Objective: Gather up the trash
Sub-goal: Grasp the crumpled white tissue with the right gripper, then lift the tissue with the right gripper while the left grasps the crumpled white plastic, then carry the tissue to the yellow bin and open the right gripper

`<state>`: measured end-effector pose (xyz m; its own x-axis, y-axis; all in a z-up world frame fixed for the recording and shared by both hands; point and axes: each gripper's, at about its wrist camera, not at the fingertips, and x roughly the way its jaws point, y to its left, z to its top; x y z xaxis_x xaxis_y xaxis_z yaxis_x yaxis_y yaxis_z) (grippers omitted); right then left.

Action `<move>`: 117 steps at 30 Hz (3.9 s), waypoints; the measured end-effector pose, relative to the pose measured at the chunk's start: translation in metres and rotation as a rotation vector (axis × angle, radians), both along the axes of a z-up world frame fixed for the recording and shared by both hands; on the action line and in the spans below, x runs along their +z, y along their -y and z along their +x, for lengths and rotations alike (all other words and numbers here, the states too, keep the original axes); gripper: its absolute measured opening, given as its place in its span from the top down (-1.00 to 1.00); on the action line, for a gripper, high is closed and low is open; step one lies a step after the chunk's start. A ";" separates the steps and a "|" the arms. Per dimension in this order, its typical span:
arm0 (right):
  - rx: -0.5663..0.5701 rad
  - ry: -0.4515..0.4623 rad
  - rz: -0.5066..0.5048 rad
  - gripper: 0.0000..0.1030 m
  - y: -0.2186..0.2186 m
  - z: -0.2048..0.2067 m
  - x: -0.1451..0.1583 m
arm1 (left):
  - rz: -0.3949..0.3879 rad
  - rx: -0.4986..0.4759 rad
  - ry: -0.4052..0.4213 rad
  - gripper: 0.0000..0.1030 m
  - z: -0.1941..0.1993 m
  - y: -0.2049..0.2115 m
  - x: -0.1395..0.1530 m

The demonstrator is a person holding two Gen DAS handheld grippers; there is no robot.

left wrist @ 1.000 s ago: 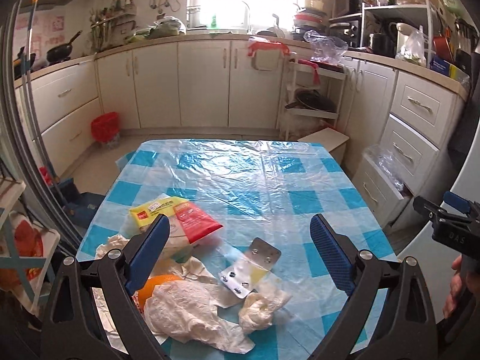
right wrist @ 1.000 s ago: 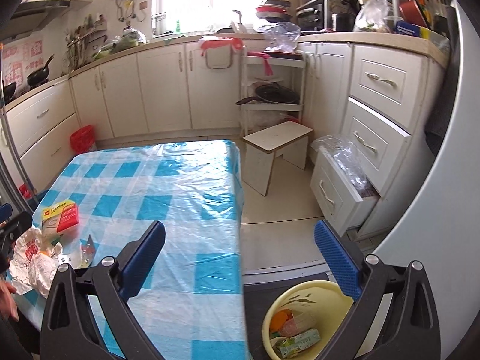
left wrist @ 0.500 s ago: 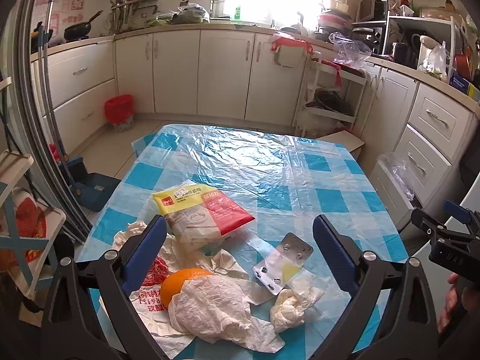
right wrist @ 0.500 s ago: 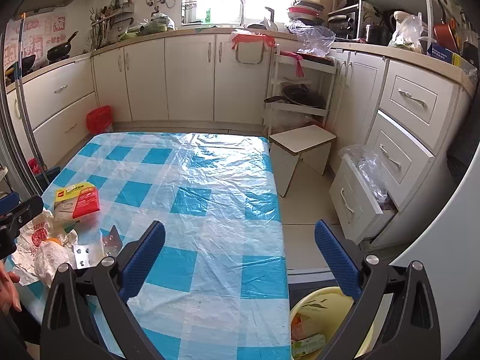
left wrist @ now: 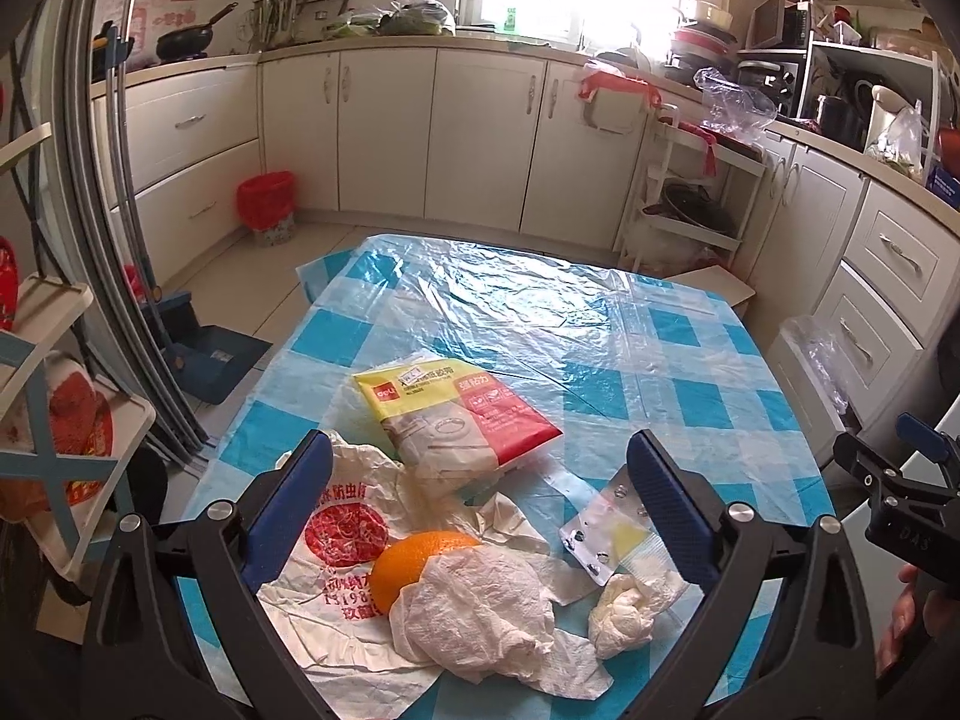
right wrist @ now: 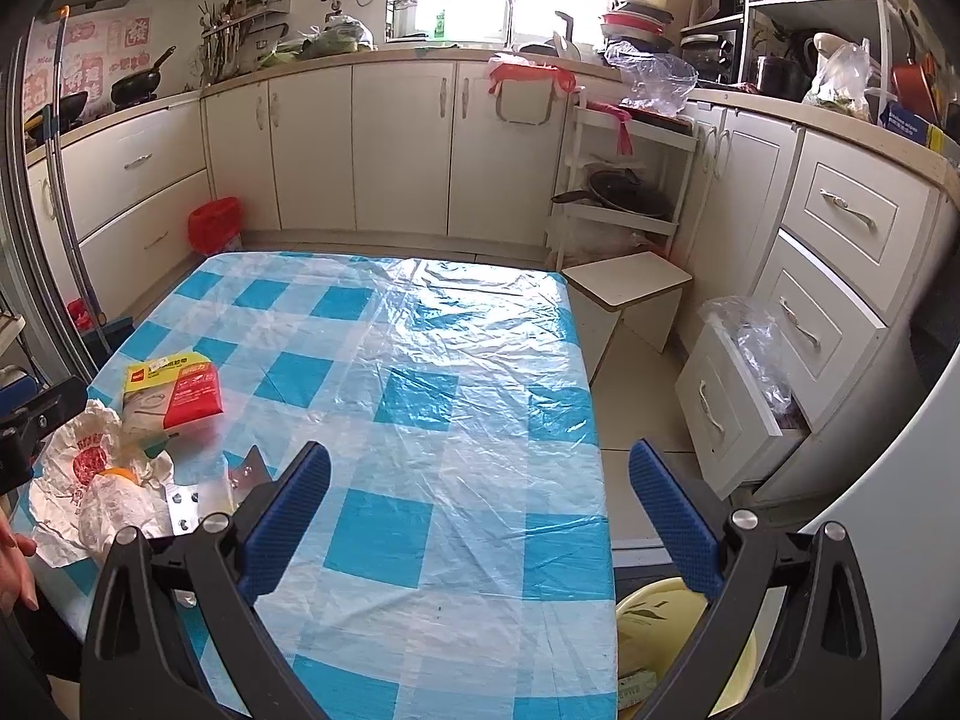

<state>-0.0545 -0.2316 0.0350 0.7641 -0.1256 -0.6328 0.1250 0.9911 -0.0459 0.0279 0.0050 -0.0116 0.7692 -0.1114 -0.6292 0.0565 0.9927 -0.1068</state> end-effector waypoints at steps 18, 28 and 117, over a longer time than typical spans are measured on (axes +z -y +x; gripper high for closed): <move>0.187 -0.104 0.014 -0.86 -0.038 0.011 -0.019 | 0.019 0.114 -0.039 -0.84 0.011 -0.036 -0.002; 0.444 -0.232 0.019 -0.85 -0.097 0.010 -0.049 | 0.000 0.159 -0.059 -0.84 0.016 -0.060 -0.004; 0.258 -0.257 0.302 0.80 -0.023 0.035 -0.072 | -0.370 -0.352 -0.135 0.88 0.007 -0.049 0.006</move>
<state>-0.0193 -0.2086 -0.0366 0.5603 0.2665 -0.7842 -0.1048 0.9620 0.2521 0.0349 0.0542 -0.0054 0.5600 -0.5817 -0.5899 0.3408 0.8108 -0.4759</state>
